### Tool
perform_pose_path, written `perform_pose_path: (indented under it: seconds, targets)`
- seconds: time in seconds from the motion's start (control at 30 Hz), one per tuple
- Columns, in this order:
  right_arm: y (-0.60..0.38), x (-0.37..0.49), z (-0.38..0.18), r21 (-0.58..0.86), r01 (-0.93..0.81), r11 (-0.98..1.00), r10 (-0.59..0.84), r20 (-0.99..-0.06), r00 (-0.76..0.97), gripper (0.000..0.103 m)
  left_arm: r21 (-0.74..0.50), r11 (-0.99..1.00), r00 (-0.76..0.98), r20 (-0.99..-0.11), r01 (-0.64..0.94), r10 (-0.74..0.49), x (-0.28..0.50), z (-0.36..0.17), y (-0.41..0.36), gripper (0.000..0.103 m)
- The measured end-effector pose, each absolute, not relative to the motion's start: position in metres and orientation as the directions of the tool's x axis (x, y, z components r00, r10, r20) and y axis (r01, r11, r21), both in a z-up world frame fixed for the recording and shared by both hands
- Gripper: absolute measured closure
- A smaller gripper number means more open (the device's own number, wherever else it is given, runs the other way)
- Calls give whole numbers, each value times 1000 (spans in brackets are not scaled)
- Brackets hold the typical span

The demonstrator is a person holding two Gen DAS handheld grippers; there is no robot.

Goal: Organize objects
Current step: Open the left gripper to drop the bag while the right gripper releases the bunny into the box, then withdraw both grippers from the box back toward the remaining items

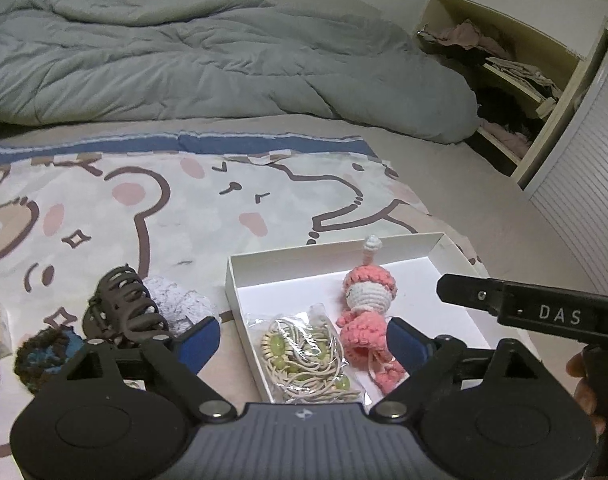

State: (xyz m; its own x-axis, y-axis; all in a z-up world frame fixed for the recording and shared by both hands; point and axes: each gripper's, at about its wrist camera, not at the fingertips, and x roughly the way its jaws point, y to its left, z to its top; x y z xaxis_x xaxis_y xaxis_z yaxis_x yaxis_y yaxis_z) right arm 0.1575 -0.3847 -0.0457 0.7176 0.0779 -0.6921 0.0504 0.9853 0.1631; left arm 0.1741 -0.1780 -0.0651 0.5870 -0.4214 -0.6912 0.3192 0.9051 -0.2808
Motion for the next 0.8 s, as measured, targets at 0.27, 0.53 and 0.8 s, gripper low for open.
perform_pose_path:
  seconds: [0.27,0.53,0.8]
  targets:
    - [-385,137,-33,174,48,984,83,-671,737,39,-218,919,615,-688,329,-384,159,-50,-169,7]
    - [-381,117,-21,175,43,984,83,-652,754,35,-170,932,649,-677,321,-347,140,-32,-154,1]
    - [-370,95,-11,145,31,989,68,-630,774,16,-143,938,658,-679,315,-325,121,-19,-144,0]
